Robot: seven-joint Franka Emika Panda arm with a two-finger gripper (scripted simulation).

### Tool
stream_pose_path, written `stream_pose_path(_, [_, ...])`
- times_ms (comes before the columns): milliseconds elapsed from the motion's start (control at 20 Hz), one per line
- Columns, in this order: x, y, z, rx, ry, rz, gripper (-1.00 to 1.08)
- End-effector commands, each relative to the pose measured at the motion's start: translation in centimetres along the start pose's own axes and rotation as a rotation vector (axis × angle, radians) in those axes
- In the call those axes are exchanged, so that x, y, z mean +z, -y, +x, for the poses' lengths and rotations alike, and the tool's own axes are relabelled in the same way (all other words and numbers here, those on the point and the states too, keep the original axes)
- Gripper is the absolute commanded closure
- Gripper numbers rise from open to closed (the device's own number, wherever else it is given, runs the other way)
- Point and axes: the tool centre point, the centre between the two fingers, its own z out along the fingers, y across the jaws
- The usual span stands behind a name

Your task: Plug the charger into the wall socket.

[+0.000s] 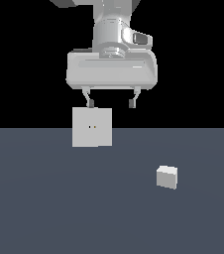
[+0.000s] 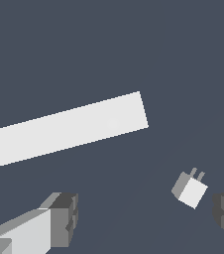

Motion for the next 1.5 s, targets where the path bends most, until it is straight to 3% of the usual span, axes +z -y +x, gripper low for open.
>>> stream_pose_path(0, [0.0, 0.0, 0.0, 0.0, 0.0, 0.0, -0.92])
stream_pose_path(650, [1.2, -1.6, -0.7, 0.073, -0.05, -0.012, -0.92])
stream_pose_path(1450, [5.5, -6.9, -3.5, 0.322, -0.219, -0.052, -0.92])
